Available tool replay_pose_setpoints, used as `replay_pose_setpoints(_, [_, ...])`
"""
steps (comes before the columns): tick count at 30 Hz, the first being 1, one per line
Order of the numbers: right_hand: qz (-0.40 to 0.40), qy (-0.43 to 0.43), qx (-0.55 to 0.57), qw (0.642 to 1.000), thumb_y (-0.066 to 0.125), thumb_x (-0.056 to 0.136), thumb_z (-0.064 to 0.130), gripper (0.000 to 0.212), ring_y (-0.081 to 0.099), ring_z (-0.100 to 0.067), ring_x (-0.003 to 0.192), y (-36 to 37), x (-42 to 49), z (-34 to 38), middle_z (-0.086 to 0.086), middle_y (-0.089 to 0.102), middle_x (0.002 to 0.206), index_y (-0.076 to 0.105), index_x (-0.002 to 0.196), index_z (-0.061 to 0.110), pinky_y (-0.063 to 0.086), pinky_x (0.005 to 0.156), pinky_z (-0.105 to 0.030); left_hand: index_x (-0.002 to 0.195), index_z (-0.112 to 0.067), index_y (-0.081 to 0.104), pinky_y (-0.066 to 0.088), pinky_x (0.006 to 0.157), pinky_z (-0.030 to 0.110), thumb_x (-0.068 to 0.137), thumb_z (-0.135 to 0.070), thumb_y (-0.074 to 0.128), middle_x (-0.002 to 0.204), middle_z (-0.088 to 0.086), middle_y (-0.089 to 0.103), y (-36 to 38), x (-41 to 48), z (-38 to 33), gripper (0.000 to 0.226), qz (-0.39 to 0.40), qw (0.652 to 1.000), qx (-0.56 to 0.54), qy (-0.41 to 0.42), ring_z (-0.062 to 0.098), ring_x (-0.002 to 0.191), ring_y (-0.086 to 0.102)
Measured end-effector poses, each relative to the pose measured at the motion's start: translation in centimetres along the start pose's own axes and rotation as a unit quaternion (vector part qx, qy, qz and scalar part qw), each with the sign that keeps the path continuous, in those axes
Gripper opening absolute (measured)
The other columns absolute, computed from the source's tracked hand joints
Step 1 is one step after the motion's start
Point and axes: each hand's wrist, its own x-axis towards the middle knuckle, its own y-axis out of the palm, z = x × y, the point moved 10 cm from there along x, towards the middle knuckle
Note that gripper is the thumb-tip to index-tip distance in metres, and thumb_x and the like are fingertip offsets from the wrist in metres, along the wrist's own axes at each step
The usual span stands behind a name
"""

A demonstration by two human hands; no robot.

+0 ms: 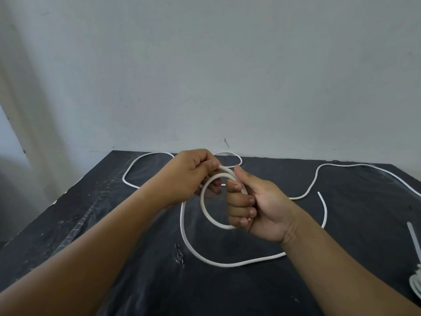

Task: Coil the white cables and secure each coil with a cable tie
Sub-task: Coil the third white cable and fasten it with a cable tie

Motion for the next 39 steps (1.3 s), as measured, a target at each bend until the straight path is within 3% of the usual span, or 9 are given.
replay_pose_setpoints(7, [0.040, 0.009, 0.071, 0.997, 0.044, 0.092, 0.047, 0.038, 0.021, -0.004, 0.036, 0.5, -0.2, -0.5, 0.010, 0.028, 0.045, 0.049, 0.066, 0.020, 0.024, 0.037, -0.018, 0.088, -0.004, 0.065, 0.051, 0.050, 0.022, 0.095, -0.011, 0.054, 0.060, -0.002, 0.064, -1.4, 0.6, -0.7, 0.016, -0.066, 0.997, 0.001, 0.039, 0.010, 0.054, 0.062])
replay_pose_setpoints(11, [-0.019, -0.047, 0.107, 0.993, 0.044, 0.090, 0.042, 0.038, 0.010, -0.008, 0.039, -1.0, -0.4, 1.7, 0.009, 0.025, 0.040, 0.045, 0.059, 0.021, 0.019, 0.034, -0.019, 0.085, -0.014, 0.067, 0.035, 0.043, 0.013, 0.095, -0.015, 0.054, 0.052, -0.009, 0.052, -1.1, 0.5, 0.9, 0.017, -0.065, 0.996, 0.040, 0.038, 0.003, 0.041, 0.040])
replay_pose_setpoints(16, [-0.090, -0.146, 0.169, 0.971, 0.044, 0.092, 0.036, 0.037, 0.016, -0.006, 0.032, -3.8, -1.2, 5.2, 0.009, 0.023, 0.039, 0.042, 0.058, 0.022, 0.018, 0.032, -0.018, 0.094, -0.031, 0.059, 0.027, 0.045, 0.021, 0.095, -0.019, 0.055, 0.052, -0.003, 0.042, -3.0, -0.4, 3.2, 0.013, -0.113, 0.991, 0.059, 0.048, 0.009, 0.046, 0.030])
replay_pose_setpoints(20, [-0.155, -0.228, 0.215, 0.937, 0.041, 0.096, 0.032, 0.040, 0.020, -0.006, 0.031, -7.1, -2.3, 8.6, 0.008, 0.022, 0.040, 0.041, 0.057, 0.021, 0.019, 0.033, -0.018, 0.089, -0.033, 0.053, 0.029, 0.052, 0.028, 0.093, -0.022, 0.057, 0.054, 0.001, 0.040, -4.3, -1.0, 5.3, 0.012, -0.136, 0.984, 0.110, 0.038, 0.012, 0.051, 0.032])
replay_pose_setpoints(23, [-0.201, -0.267, 0.229, 0.914, 0.039, 0.097, 0.031, 0.041, 0.020, -0.007, 0.032, -9.3, -3.6, 10.4, 0.009, 0.022, 0.042, 0.041, 0.058, 0.020, 0.020, 0.033, -0.018, 0.082, -0.032, 0.061, 0.036, 0.058, 0.028, 0.091, -0.024, 0.060, 0.066, 0.012, 0.055, -5.3, -1.5, 6.4, 0.013, -0.140, 0.976, 0.166, 0.019, 0.009, 0.056, 0.041])
replay_pose_setpoints(26, [-0.224, -0.293, 0.227, 0.901, 0.038, 0.099, 0.031, 0.042, 0.020, -0.008, 0.035, -10.3, -3.9, 11.0, 0.008, 0.022, 0.045, 0.041, 0.058, 0.020, 0.023, 0.036, -0.018, 0.082, -0.037, 0.064, 0.042, 0.060, 0.019, 0.088, -0.020, 0.063, 0.073, -0.006, 0.066, -4.5, -1.8, 6.0, 0.018, -0.101, 0.965, 0.239, 0.037, 0.006, 0.059, 0.053])
replay_pose_setpoints(32, [-0.221, -0.259, 0.128, 0.931, 0.042, 0.092, 0.026, 0.029, 0.024, -0.012, 0.040, -8.4, -1.7, 9.8, 0.004, 0.025, 0.049, 0.044, 0.065, 0.017, 0.030, 0.044, -0.021, 0.096, -0.034, 0.067, 0.038, 0.068, 0.016, 0.082, -0.022, 0.051, 0.074, -0.019, 0.051, 1.5, -2.4, 2.4, 0.024, 0.036, 0.902, 0.406, 0.143, -0.001, 0.072, 0.046])
replay_pose_setpoints(35, [-0.228, -0.204, 0.020, 0.952, 0.039, 0.093, 0.018, 0.024, 0.027, -0.014, 0.040, -7.3, 0.0, 7.0, 0.002, 0.030, 0.048, 0.047, 0.070, 0.015, 0.035, 0.045, -0.025, 0.094, -0.031, 0.070, 0.032, 0.070, 0.013, 0.080, -0.026, 0.049, 0.071, -0.021, 0.045, 3.3, -2.5, 0.3, 0.026, 0.071, 0.903, 0.386, 0.176, -0.006, 0.074, 0.043])
replay_pose_setpoints(39, [-0.183, -0.120, -0.125, 0.968, 0.043, 0.096, 0.013, 0.016, 0.038, -0.015, 0.050, -5.1, 1.2, 2.8, -0.005, 0.042, 0.059, 0.052, 0.084, 0.009, 0.037, 0.050, -0.027, 0.096, -0.027, 0.071, 0.033, 0.072, 0.009, 0.082, -0.020, 0.054, 0.076, -0.014, 0.057, 4.6, -3.0, -2.6, 0.023, 0.102, 0.904, 0.350, 0.225, 0.002, 0.073, 0.049])
